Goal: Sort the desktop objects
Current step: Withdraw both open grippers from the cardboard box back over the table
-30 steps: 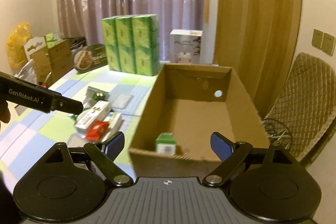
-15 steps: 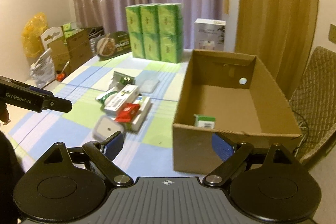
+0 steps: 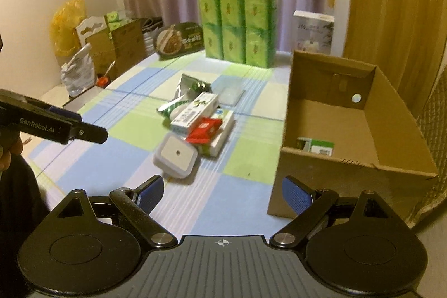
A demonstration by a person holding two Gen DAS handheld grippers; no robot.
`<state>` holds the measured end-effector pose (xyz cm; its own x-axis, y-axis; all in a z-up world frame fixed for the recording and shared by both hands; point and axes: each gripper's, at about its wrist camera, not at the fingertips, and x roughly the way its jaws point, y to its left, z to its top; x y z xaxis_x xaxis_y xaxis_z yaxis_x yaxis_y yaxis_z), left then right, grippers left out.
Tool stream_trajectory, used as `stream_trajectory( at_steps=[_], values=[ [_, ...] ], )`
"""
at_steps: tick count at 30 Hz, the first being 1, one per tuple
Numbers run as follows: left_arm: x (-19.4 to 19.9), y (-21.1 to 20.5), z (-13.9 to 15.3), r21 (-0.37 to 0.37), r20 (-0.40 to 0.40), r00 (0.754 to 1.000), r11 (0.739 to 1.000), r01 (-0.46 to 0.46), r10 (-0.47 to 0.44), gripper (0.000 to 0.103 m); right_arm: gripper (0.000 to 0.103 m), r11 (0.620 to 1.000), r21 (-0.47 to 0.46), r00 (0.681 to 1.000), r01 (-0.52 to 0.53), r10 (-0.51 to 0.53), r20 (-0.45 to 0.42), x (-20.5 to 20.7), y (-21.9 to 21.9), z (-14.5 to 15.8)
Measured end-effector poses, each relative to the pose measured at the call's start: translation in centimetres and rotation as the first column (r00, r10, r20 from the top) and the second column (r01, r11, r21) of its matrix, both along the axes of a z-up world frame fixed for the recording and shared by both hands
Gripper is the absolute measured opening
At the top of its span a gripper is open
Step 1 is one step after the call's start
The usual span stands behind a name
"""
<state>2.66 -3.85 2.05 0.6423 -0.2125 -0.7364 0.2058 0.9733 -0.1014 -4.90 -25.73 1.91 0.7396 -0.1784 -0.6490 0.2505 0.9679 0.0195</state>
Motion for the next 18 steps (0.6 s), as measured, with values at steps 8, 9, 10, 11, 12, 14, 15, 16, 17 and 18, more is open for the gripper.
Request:
stream_trajectory(
  at_steps=[8,9,10,11,12,14,15,16,17,18],
  values=[
    [0.5,-0.1,-1.2,0.02,-0.03,1.0,1.0,0.011,-0.011,0.077,0.089,1.0,0.015,0.999,-0.017,0.018,-0.03,0.7,0.4,-1.1],
    [0.5,-0.1,-1.3,0.02,-0.032,0.999,1.0,0.012,-0.011,0.077,0.089,1.0,0.016,0.999,-0.02,0.02,-0.033,0.8,0.5,-1.3],
    [0.5,-0.1,-1.4,0.021,-0.035,0.999,1.0,0.011,-0.011,0.077,0.089,1.0,0.017,0.999,-0.022,0.023,-0.035,0.8,0.5,-1.4],
    [0.6,-0.1,-1.5,0.022,-0.037,0.999,1.0,0.011,-0.01,0.077,0.089,1.0,0.018,0.999,-0.024,0.025,-0.038,0.9,0.5,-1.5],
    [0.5,-0.1,-1.6,0.023,-0.039,0.999,1.0,0.011,-0.01,0.077,0.089,0.999,0.02,0.999,-0.026,0.026,-0.041,1.0,0.6,-1.6],
    [0.6,0.0,-1.9,0.024,-0.044,0.999,1.0,0.01,-0.009,0.077,0.09,0.999,0.022,0.999,-0.028,0.029,-0.046,1.1,0.6,-1.8],
    [0.7,0.0,-2.0,0.024,-0.046,0.999,1.0,0.01,-0.009,0.077,0.09,0.999,0.022,0.998,-0.029,0.03,-0.048,1.1,0.7,-1.8],
    [0.7,0.1,-2.1,0.026,-0.049,0.999,1.0,0.011,-0.01,0.077,0.09,0.999,0.023,0.998,-0.031,0.032,-0.051,1.2,0.7,-1.9],
    [0.8,0.1,-2.2,0.028,-0.051,0.999,1.0,0.013,-0.011,0.077,0.09,0.999,0.024,0.998,-0.032,0.033,-0.054,1.2,0.7,-2.1],
    [0.9,0.1,-2.3,0.03,-0.053,0.999,0.999,0.014,-0.013,0.077,0.09,0.999,0.025,0.998,-0.033,0.035,-0.056,1.3,0.8,-2.2]
  ],
)
